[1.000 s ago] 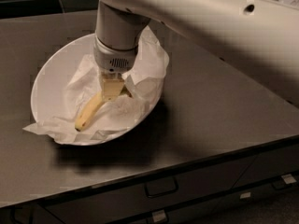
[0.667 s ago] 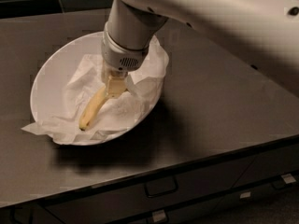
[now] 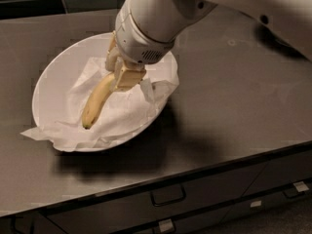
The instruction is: Pick banana from white bowl
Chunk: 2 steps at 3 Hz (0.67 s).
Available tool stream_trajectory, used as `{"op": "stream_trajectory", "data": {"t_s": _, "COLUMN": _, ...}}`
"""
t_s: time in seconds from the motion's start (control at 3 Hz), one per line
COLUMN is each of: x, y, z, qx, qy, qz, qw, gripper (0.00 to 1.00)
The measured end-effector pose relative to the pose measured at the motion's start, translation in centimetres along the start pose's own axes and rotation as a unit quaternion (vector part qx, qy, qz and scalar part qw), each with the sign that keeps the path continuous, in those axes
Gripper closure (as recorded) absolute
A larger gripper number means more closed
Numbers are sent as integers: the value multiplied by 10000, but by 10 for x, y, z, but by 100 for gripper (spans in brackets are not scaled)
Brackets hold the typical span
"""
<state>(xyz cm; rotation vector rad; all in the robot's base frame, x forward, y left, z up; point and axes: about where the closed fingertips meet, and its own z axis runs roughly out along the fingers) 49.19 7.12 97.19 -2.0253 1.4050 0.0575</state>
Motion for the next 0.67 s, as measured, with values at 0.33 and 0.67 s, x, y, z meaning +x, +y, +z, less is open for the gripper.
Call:
{"op": "stream_trajectory", "data": {"t_s": 0.33, "x": -18, "y": -6, "z": -28, "qx": 277, "qy": 39, "qz": -244, "qw": 9993, "gripper": 100}}
{"op": "stream_trajectory", "data": {"t_s": 0.67, "x": -19, "y": -6, "z": -29, "qx": 289, "qy": 40, "qz": -253, "qw": 9993, "gripper": 100}}
